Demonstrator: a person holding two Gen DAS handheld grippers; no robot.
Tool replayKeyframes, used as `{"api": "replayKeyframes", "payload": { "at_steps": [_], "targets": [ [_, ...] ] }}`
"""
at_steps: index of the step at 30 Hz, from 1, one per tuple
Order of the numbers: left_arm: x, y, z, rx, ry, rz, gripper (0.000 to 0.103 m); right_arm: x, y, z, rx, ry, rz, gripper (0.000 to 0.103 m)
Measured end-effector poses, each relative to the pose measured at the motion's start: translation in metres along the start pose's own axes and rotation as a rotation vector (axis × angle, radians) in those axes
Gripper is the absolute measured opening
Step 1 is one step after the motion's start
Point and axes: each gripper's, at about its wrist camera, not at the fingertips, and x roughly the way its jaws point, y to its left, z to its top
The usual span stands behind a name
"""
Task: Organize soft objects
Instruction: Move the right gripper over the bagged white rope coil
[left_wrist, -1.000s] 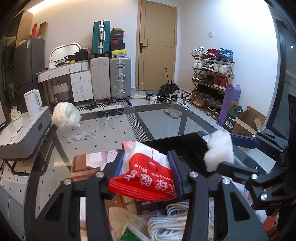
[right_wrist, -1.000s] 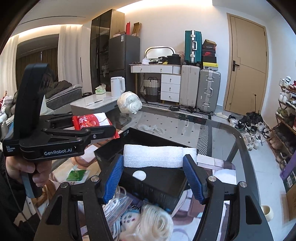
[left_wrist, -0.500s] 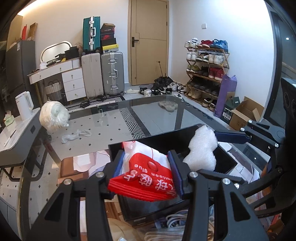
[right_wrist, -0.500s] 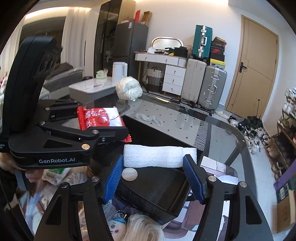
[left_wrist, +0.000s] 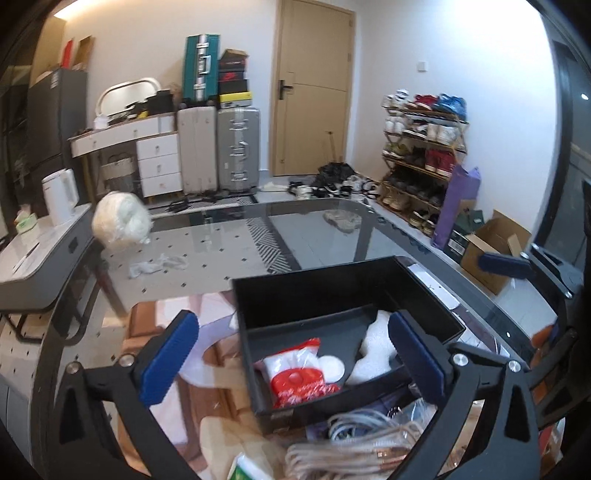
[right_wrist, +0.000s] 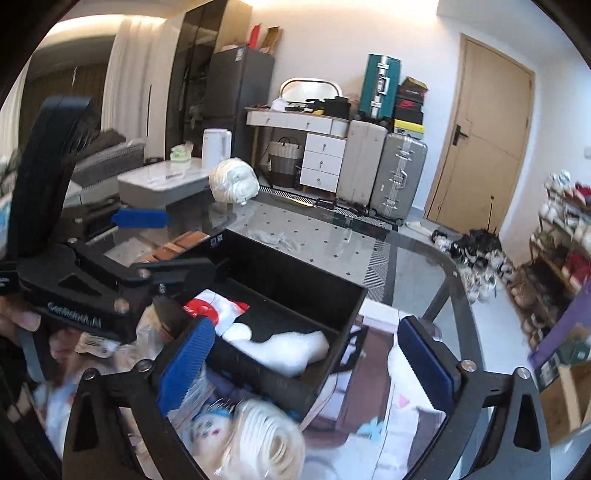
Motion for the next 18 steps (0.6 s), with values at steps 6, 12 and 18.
{"api": "replayKeyframes", "payload": {
  "at_steps": [6,12,18],
  "targets": [
    [-0.028,0.008,-0.016,-0.035,-0.018,0.02,0.103,-0.028,0.002,-0.012,0.072,0.0,0.018,0.102],
    [-0.052,0.013,-0.035,-0.035,-0.027,0.04,0.103,-0.052,0.01,-0.032,0.095,0.004,0.04,0.102],
    [-0.068,0.016,-0.051,-0.012,-0.019,0.073,0.103,-0.063,0.019,-0.046,0.122,0.012,0.051,0.102]
  ]
}}
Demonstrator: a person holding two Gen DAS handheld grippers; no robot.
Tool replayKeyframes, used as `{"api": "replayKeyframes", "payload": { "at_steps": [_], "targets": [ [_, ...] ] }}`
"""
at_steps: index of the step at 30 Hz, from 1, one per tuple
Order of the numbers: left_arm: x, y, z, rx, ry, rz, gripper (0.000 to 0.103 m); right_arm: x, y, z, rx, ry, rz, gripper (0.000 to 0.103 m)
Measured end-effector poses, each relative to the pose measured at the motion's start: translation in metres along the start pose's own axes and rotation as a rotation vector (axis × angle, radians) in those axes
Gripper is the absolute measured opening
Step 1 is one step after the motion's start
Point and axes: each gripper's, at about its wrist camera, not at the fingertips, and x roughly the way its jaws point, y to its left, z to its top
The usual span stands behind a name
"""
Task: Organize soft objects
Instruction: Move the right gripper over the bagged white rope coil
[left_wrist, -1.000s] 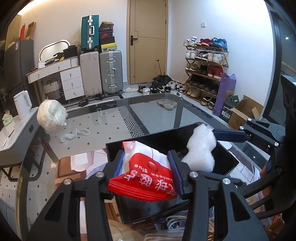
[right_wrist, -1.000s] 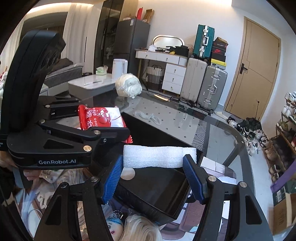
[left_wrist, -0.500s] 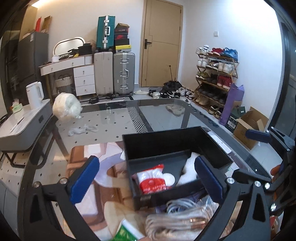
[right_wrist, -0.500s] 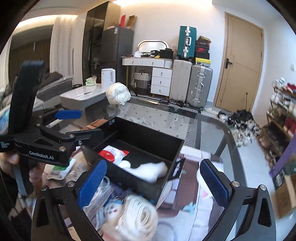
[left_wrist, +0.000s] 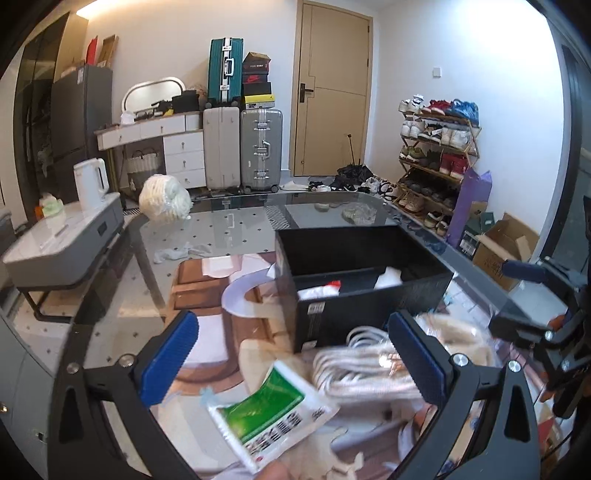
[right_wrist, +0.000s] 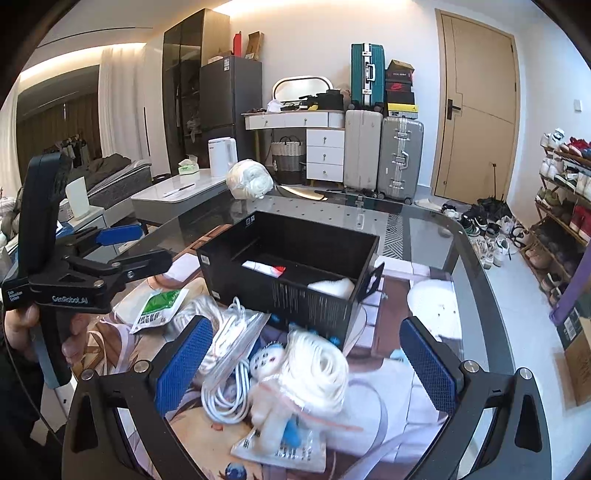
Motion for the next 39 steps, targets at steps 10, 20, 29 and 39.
{"api": "replayKeyframes", "payload": {
  "at_steps": [10,20,29,39],
  "targets": [
    [-0.01,-0.004,-0.027,0.023,0.026,0.015,0.103,-0.005,-0.001,-0.033,0.042,0.07,0.008,0.103],
    [-0.008,-0.006,-0.048,0.011,0.081,-0.019,0.103,-0.004,-0.002,-0.051,0.023,0.126,0.023,0.103],
    [-0.002,0.0,-0.06,0.014,0.13,-0.028,0.103,0.015,0.001,-0.064,0.047,0.198,0.042,0.103],
    [0.003,0.007,-0.056,-0.008,0.142,-0.014,0.103,0.004,-0.012,-0.052,0.123,0.149,0.069,0.103]
  ]
}}
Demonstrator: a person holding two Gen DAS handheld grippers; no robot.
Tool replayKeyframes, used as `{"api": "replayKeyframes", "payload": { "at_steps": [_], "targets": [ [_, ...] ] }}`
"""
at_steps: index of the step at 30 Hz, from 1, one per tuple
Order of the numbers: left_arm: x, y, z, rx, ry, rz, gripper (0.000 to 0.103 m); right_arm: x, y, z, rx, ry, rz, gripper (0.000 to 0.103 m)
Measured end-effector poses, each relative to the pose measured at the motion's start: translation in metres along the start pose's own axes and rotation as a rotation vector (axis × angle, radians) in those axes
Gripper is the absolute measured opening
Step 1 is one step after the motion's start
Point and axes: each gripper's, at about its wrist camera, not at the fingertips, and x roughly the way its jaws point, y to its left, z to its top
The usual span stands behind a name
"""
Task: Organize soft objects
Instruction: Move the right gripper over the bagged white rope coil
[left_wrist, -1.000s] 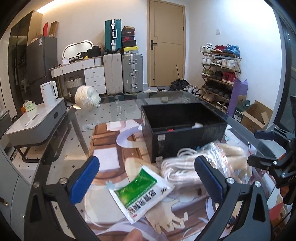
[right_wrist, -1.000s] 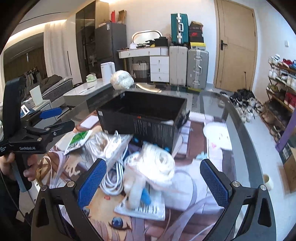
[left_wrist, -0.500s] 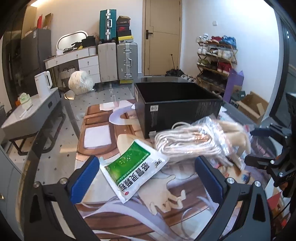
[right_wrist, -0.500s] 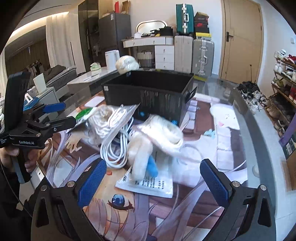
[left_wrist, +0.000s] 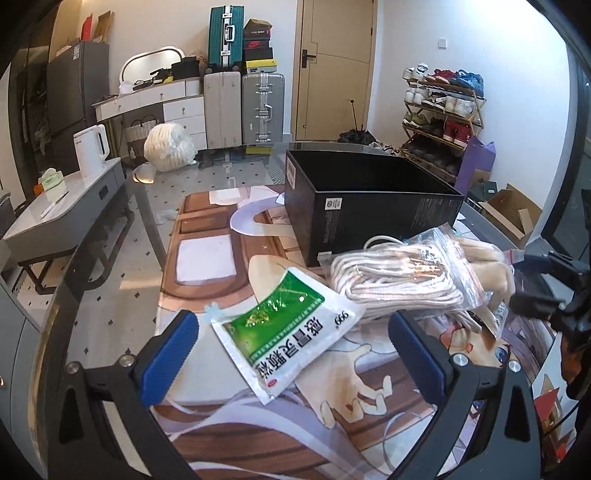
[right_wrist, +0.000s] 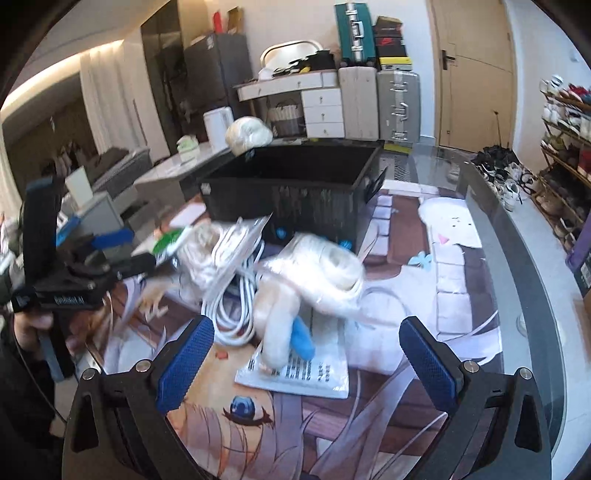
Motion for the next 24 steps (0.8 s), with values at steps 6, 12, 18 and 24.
{"api": "replayKeyframes", "payload": {
  "at_steps": [6,12,18,24],
  "targets": [
    [0.008,0.0,0.007,0.057,0.027,0.013,0.103,0.005,-0.011,0.015,0.068,-0.005,-0.01,0.103],
    [0.014,0.004,0.007,0.057,0.043,-0.003,0.103,0.016,-0.021,0.037,0.119,0.023,-0.007,0.102],
    [0.018,0.011,0.008,0.034,0.047,-0.015,0.103,0.036,-0.026,0.051,0.135,0.076,-0.047,0.101],
    [0.02,0.016,0.007,0.007,0.048,-0.024,0.103,0.058,-0.039,0.048,0.21,0.152,-0.032,0.078]
  ]
}}
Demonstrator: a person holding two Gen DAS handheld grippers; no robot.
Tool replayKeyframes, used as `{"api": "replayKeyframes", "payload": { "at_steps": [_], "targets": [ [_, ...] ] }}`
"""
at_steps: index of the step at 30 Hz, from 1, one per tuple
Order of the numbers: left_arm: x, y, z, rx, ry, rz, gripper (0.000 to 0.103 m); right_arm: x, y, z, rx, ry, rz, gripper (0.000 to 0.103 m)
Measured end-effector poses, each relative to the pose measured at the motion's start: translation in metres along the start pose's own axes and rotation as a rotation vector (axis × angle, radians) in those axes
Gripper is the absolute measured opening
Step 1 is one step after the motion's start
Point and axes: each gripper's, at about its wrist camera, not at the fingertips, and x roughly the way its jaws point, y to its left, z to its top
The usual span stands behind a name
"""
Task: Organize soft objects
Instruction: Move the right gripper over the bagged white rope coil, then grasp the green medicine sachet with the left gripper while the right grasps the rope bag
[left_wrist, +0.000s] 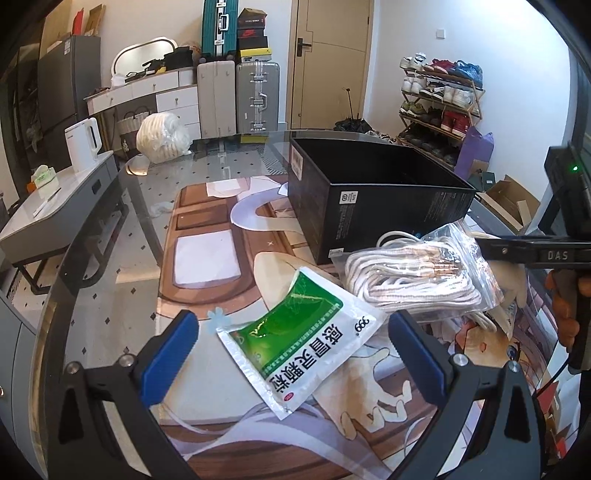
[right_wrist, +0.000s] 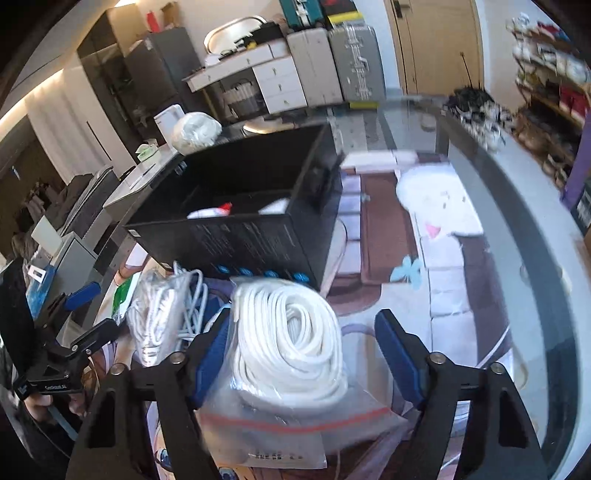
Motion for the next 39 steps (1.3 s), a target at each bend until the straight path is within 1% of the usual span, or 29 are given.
{"api": "replayKeyframes", "payload": {
  "at_steps": [2,3,4,5,6,8,9,11,14,16,18,24,26,27,28,30,33,35,37,39],
  "targets": [
    [0.0,0.001,0.0,-0.002,0.0,-0.002,0.103,0.002,-0.002,-0.001,0.007,0.006,0.011,0.071],
    [0.001,0.001,0.0,-0.003,-0.001,-0.002,0.103,0.002,-0.003,-0.001,0.006,0.002,0.014,0.063],
    [0.001,0.002,0.0,-0.003,0.001,-0.004,0.103,0.001,-0.003,-0.001,0.003,0.001,0.016,0.056],
    [0.001,0.001,0.0,-0.002,0.002,-0.003,0.103,0.002,-0.002,-0.002,-0.004,0.004,0.013,0.053],
    [0.001,0.001,0.0,-0.001,0.004,-0.002,0.103,0.001,-0.002,-0.003,-0.009,0.0,0.012,0.047],
    [0.002,0.001,0.0,-0.002,0.005,-0.001,0.103,0.0,0.0,-0.004,-0.022,-0.007,0.01,0.04],
    [0.002,0.001,0.0,-0.001,0.006,-0.002,0.103,-0.001,0.0,-0.005,-0.024,-0.014,0.009,0.039],
    [0.001,0.002,-0.001,-0.006,0.007,-0.003,0.103,-0.007,0.001,-0.008,-0.036,-0.037,0.001,0.031],
    [0.003,0.004,-0.001,-0.02,0.018,-0.004,0.103,-0.018,0.003,-0.011,-0.055,-0.084,-0.01,0.026],
    [0.005,0.006,0.0,-0.027,0.026,-0.009,0.103,-0.029,0.004,-0.014,-0.063,-0.121,-0.015,0.023],
    [0.007,0.007,0.0,-0.029,0.039,-0.016,0.103,-0.038,0.004,-0.017,-0.059,-0.149,-0.002,0.023],
    [0.014,0.005,0.0,-0.023,0.082,-0.009,0.103,-0.054,0.005,-0.024,-0.063,-0.187,0.017,0.022],
    [0.013,0.003,0.001,-0.011,0.079,-0.001,0.103,-0.058,0.005,-0.025,-0.072,-0.188,0.029,0.022],
    [0.011,0.002,0.0,-0.003,0.073,-0.008,0.103,-0.061,0.005,-0.026,-0.078,-0.196,0.03,0.022],
    [0.01,0.001,0.0,0.005,0.072,-0.019,0.103,-0.062,0.005,-0.026,-0.075,-0.198,0.031,0.022],
    [0.009,0.0,0.0,0.029,0.074,-0.016,0.103,-0.063,0.005,-0.026,-0.07,-0.197,0.04,0.021],
    [0.014,-0.001,-0.001,0.111,0.122,0.014,0.103,-0.065,0.006,-0.026,-0.073,-0.195,0.044,0.022],
    [0.015,0.001,0.0,0.138,0.124,0.032,0.103,-0.067,0.006,-0.026,-0.075,-0.196,0.049,0.022],
    [0.02,0.003,0.001,0.15,0.142,0.007,0.103,-0.067,0.008,-0.026,-0.081,-0.197,0.051,0.022],
    [0.026,0.002,0.003,0.17,0.154,0.015,0.103,-0.068,0.009,-0.026,-0.088,-0.197,0.055,0.022]
  ]
}}
